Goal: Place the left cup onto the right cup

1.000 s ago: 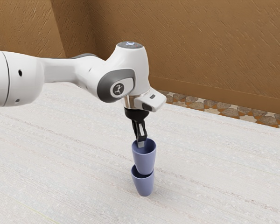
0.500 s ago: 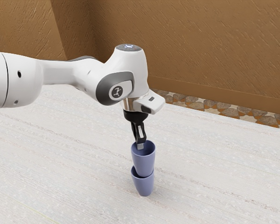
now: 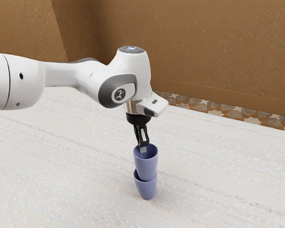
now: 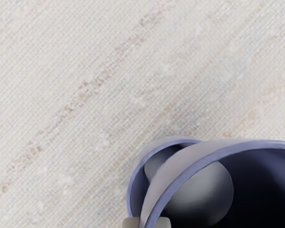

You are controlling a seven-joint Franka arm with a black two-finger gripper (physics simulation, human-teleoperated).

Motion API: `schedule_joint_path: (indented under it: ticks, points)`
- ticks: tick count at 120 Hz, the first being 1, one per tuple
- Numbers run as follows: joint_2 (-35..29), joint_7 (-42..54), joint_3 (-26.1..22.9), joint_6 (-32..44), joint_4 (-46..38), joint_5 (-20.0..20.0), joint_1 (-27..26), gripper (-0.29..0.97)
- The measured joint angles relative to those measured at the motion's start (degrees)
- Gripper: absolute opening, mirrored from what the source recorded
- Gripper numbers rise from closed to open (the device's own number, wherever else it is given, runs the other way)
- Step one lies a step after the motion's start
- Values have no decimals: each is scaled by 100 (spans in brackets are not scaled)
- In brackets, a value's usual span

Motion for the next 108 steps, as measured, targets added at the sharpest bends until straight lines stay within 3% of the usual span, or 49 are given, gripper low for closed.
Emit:
schedule_joint_path:
  ticks: [48,80,108]
  points:
    - [23,1,0,9,-28,-7,0,-8]
    - [23,25,-1,30,-40,-41,1,19]
    - [10,45,-2,34,-31,-53,1,50]
